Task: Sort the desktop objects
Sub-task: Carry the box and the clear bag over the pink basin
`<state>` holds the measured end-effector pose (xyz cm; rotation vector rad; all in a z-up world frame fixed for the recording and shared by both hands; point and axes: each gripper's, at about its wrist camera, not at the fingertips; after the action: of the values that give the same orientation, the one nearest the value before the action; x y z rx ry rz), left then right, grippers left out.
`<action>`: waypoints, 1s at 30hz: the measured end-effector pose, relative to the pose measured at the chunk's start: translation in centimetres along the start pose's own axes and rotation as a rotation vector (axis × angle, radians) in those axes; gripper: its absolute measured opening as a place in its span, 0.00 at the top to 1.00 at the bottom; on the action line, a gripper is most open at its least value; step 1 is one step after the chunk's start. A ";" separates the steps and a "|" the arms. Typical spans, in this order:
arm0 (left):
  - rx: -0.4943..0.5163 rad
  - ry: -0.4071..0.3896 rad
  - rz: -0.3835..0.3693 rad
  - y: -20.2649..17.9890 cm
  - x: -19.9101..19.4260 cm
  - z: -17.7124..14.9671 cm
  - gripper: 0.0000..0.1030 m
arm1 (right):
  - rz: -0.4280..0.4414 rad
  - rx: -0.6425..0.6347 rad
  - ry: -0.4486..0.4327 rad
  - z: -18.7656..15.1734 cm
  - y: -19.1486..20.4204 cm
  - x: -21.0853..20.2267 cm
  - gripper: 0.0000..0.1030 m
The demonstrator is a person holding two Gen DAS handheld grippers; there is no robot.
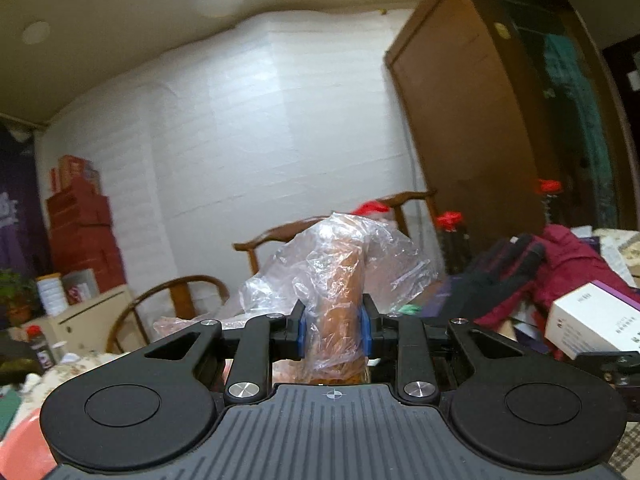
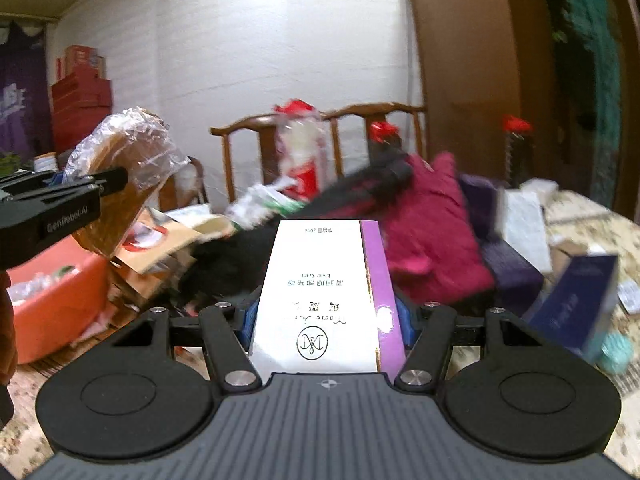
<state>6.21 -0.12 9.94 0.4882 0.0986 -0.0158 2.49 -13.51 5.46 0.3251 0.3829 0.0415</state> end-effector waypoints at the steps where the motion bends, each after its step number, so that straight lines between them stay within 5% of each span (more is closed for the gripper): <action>1: -0.001 0.001 0.012 0.4 -0.2 0.0 0.78 | 0.014 -0.011 -0.007 0.2 0.7 0.1 0.36; 21: -0.057 0.081 0.311 14.0 -4.3 -3.7 0.78 | 0.349 -0.188 -0.040 1.7 18.4 1.1 0.36; 30: -0.086 0.162 0.365 18.5 -3.7 -7.4 0.78 | 0.441 -0.226 0.017 -0.1 25.5 3.7 0.35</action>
<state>2.62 19.68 12.50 0.4155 0.1668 0.3850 6.40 11.02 12.18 0.1801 0.3141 0.5158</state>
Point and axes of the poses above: each gripper's, at about its wrist camera, not at the fingertips, and x roughly the way its jaws point, y to its left, z to its top, and after that the axes turned 12 degrees about x, right-handed
